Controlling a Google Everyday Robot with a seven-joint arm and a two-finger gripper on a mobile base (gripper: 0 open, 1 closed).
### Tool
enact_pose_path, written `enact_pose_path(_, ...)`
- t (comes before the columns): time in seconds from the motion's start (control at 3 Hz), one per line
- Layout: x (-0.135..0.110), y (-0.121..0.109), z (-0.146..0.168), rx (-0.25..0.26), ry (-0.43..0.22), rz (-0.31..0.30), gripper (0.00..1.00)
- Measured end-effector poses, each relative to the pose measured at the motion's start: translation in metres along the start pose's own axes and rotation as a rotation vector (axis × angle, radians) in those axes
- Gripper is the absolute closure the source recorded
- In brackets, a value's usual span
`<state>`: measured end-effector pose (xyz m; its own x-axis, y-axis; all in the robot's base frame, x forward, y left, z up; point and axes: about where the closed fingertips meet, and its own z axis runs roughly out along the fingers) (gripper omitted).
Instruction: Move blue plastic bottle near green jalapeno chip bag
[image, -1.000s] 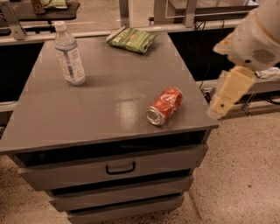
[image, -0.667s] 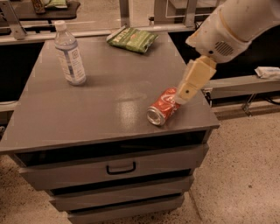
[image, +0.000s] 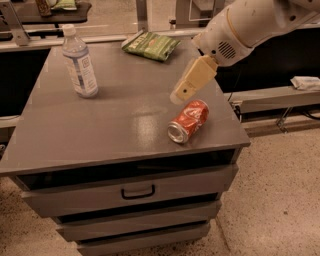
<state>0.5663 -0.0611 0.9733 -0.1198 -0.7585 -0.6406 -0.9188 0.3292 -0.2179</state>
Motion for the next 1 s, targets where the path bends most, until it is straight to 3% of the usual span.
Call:
enact_pose_path(0.33,0.0,0.0,0.0,0.0,0.001,-0.001,0.0)
enact_pose_path(0.67,-0.01,-0.005,0.013,0.019,-0.051,0.011,0.0)
enact_pose_path(1.0,-0.046,-0.017,0.062,0.023,-0.194,0.012,0.0)
